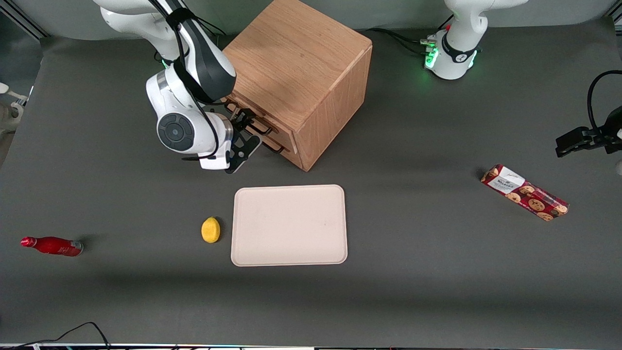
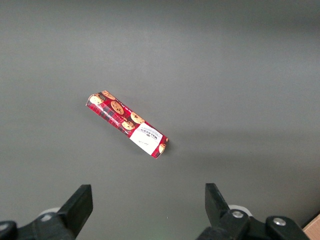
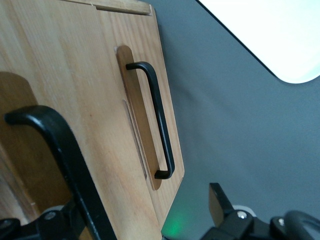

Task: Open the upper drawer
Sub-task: 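Pull the upper drawer handle outward with the right gripper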

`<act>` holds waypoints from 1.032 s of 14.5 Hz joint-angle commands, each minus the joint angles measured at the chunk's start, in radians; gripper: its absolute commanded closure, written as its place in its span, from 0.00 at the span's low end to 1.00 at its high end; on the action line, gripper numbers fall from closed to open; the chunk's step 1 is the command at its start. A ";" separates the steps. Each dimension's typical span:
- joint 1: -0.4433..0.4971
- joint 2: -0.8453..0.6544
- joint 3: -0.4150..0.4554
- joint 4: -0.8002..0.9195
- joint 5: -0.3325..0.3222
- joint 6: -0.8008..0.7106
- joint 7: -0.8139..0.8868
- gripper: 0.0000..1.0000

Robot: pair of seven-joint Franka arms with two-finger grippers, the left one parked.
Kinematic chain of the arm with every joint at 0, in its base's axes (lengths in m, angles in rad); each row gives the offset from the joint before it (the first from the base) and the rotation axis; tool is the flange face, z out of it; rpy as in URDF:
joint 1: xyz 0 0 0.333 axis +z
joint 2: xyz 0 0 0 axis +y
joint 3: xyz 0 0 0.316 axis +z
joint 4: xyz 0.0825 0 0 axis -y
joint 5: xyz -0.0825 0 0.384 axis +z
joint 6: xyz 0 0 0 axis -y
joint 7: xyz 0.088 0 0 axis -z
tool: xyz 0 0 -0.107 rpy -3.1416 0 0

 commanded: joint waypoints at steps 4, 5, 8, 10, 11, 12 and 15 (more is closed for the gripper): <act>-0.049 -0.002 0.010 -0.001 0.024 0.016 -0.052 0.00; -0.051 -0.002 0.010 0.000 0.024 0.018 -0.053 0.00; -0.067 0.018 0.010 0.021 0.022 0.030 -0.093 0.00; -0.072 0.036 0.010 0.043 0.022 0.030 -0.108 0.00; -0.074 0.038 0.010 0.048 0.022 0.030 -0.109 0.00; -0.083 0.042 0.010 0.058 0.019 0.030 -0.109 0.00; -0.095 0.055 0.010 0.075 0.016 0.030 -0.136 0.00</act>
